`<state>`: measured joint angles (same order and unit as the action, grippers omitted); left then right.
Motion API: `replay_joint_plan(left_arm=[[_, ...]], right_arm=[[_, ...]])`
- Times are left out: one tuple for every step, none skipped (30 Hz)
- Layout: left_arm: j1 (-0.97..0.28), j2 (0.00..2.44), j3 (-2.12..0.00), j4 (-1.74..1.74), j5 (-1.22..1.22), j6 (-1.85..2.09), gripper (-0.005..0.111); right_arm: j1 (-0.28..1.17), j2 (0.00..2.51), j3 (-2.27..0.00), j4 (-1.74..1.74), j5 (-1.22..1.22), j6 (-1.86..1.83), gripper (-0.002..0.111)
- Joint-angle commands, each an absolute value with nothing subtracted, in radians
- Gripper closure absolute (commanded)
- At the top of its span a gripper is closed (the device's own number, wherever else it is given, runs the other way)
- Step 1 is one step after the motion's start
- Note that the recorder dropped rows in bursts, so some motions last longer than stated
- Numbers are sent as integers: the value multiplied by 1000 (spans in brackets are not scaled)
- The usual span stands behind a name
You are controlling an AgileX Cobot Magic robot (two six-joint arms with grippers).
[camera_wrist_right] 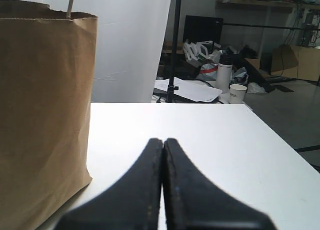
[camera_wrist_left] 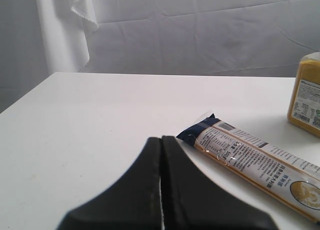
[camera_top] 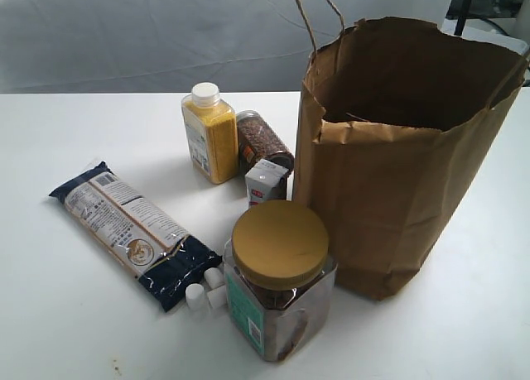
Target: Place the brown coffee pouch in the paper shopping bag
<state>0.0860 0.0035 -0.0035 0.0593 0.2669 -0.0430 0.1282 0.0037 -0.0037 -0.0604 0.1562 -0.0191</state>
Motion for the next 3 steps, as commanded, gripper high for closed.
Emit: replay_joint_plan(left_arm=[[89, 0, 0, 64, 265, -46, 107], [89, 0, 0, 64, 265, -46, 107], [89, 0, 0, 64, 265, -46, 107]], right_arm=[[120, 0, 0, -69, 146, -23, 108], [120, 0, 0, -69, 146, -23, 108], [120, 0, 0, -69, 146, -23, 108]])
